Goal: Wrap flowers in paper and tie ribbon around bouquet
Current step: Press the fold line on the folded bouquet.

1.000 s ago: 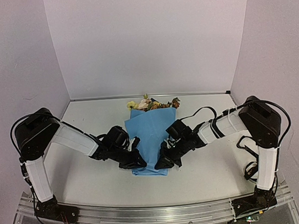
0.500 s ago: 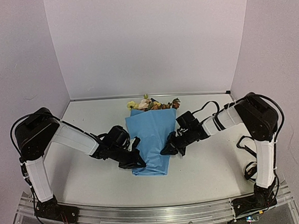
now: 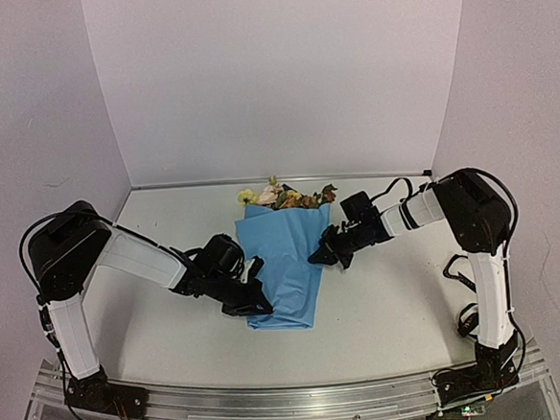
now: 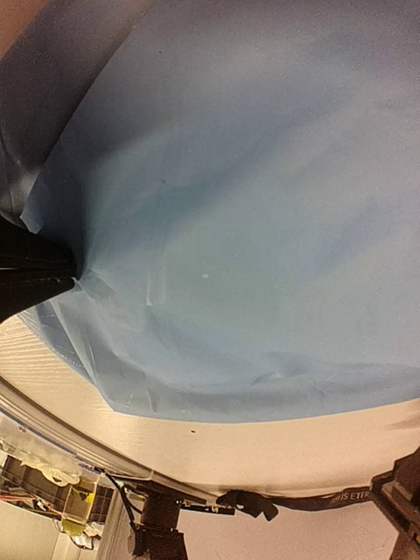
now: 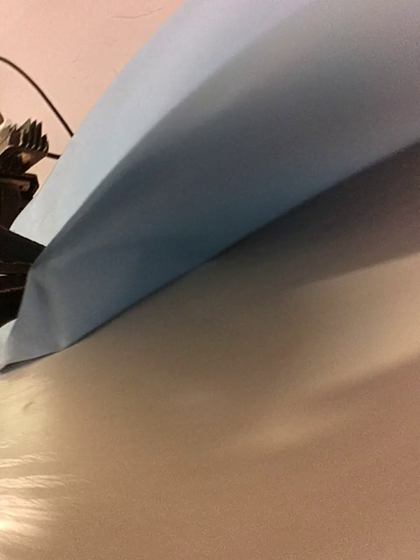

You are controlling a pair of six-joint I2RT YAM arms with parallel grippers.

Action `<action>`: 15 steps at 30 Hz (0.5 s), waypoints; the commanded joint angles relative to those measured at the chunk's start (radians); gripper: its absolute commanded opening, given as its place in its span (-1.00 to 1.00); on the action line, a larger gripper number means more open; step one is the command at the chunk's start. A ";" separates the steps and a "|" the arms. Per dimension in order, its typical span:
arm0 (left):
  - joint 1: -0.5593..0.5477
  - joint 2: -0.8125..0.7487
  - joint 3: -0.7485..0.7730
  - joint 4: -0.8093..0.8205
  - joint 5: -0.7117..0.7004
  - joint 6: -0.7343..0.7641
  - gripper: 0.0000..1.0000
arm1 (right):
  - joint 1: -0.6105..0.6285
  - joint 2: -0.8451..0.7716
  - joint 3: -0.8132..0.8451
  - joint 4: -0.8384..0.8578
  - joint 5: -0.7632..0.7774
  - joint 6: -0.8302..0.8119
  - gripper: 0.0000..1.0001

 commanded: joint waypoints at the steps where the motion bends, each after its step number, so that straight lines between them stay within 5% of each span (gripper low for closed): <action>1: -0.006 0.036 0.004 -0.130 -0.026 0.025 -0.93 | -0.037 0.063 0.085 -0.010 0.062 0.012 -1.00; 15: -0.006 0.037 0.015 -0.155 -0.025 0.031 -0.94 | -0.157 0.218 0.318 -0.144 0.138 -0.009 -1.00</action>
